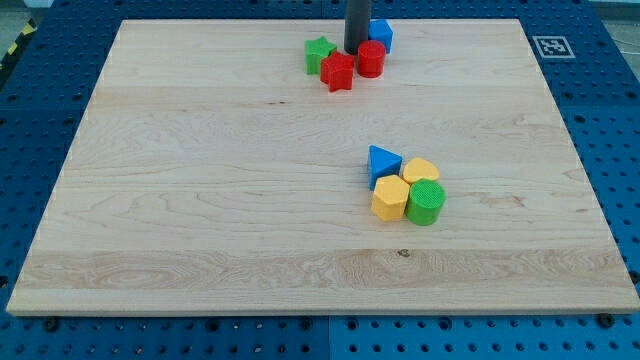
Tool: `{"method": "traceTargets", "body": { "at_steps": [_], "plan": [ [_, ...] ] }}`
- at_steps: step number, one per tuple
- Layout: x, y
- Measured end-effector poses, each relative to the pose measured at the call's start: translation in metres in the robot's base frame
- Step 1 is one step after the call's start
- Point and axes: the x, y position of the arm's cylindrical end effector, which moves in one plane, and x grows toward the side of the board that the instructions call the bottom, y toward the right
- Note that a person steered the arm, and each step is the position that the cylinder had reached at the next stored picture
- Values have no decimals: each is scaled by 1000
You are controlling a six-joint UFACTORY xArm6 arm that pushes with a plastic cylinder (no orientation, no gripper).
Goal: Separate the red circle and red star
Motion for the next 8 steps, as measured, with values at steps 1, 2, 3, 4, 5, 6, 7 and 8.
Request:
{"method": "traceTargets", "body": {
  "at_steps": [1, 2, 3, 4, 5, 6, 7, 8],
  "plan": [
    [20, -4],
    [22, -27],
    [17, -36],
    [0, -39],
    [-21, -52],
    [-39, -69],
    [-15, -94],
    [2, -94]
  ]
}}
